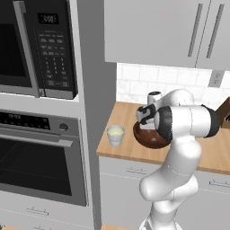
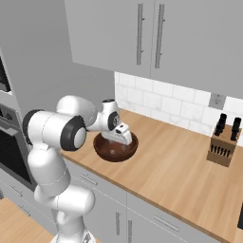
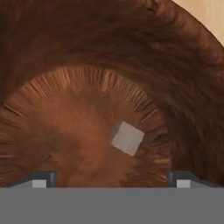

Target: Grab a lemon wedge from the fridge and one ice cube from the ice bowl, and put them in the glass of lemonade.

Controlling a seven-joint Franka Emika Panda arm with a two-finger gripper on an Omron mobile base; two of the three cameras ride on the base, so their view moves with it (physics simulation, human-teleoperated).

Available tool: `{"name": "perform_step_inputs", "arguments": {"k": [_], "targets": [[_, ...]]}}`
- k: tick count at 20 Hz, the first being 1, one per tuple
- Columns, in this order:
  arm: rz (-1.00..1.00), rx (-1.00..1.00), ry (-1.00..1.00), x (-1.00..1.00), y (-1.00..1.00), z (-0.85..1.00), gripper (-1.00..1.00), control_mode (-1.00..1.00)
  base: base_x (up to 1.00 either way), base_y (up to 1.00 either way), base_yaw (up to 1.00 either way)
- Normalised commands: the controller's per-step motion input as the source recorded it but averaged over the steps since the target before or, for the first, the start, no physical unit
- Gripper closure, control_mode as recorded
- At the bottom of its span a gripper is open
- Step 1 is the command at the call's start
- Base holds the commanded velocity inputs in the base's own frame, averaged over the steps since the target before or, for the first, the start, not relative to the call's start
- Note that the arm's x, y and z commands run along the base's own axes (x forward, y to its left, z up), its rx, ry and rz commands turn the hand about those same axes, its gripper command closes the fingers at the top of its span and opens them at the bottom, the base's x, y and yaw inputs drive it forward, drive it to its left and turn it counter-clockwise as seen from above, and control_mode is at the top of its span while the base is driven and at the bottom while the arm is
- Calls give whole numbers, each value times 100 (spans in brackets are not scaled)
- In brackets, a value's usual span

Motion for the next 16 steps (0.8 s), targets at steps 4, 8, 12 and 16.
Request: {"name": "perform_step_inputs", "arguments": {"k": [4,8,12,16], "targets": [[-49,0,13,1,0,0,-100,-100,0,0,0],[-38,-2,12,27,0,0,-100,-100,0,0,0],[-19,-4,3,46,-5,-3,-100,-100,0,0,0],[-9,-4,0,22,-24,-21,-100,-100,0,0,0]]}}
